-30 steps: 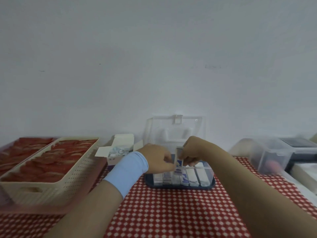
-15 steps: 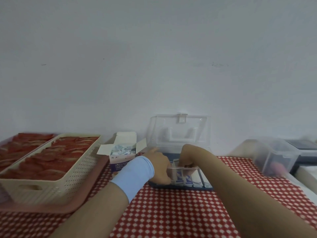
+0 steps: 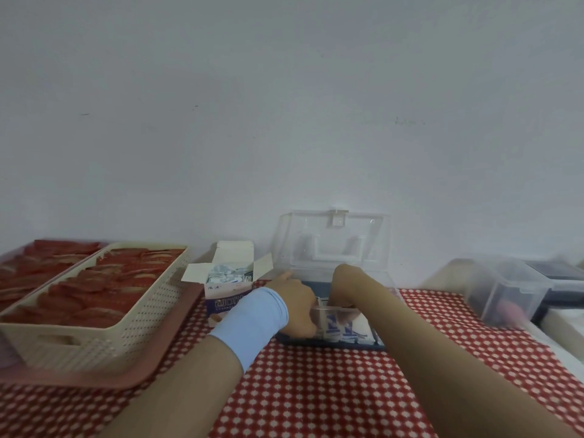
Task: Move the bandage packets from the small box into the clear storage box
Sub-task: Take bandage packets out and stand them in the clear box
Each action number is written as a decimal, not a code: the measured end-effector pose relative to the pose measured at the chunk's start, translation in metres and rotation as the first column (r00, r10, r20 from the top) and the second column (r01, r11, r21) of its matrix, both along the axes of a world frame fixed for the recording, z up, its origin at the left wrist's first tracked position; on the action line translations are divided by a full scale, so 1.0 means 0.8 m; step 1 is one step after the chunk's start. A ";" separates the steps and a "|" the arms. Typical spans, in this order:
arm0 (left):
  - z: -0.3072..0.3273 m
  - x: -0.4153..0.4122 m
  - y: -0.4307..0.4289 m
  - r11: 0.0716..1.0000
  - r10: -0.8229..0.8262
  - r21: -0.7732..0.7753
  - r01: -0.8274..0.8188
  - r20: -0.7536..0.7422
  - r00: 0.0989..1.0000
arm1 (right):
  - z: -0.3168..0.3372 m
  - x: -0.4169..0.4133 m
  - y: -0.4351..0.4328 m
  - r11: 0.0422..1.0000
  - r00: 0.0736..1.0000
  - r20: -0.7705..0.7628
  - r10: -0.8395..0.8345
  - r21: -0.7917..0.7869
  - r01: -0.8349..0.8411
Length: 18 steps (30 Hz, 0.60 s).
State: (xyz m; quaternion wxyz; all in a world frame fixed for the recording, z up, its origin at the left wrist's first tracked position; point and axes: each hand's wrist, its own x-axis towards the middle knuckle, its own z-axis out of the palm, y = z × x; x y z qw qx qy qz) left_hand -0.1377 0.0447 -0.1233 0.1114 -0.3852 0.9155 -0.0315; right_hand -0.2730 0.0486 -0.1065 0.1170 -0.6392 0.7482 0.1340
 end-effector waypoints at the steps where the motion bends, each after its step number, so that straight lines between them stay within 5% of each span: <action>1: 0.000 0.000 0.001 1.000 -0.001 -0.002 0.001 0.003 1.000 | 0.000 -0.003 0.000 1.000 1.000 0.023 -0.014 -0.014 0.015; 3: 0.003 0.002 0.003 1.000 -0.015 -0.018 0.015 -0.003 1.000 | 0.005 -0.012 0.000 0.992 0.981 0.184 -0.065 -0.095 0.084; 7: 0.009 0.002 0.005 1.000 -0.002 -0.002 0.002 -0.137 0.991 | 0.025 -0.036 0.002 0.971 0.977 0.190 -0.100 -0.196 0.137; 12: 0.018 -0.028 0.014 0.992 0.055 0.122 -0.027 -0.233 0.971 | 0.025 -0.050 0.007 0.982 1.000 -0.017 -0.018 -0.188 0.014; 18: 0.007 -0.061 0.017 0.983 0.134 0.138 -0.120 -0.097 0.986 | 0.016 -0.070 0.015 0.969 0.992 -0.089 0.090 -0.224 -0.108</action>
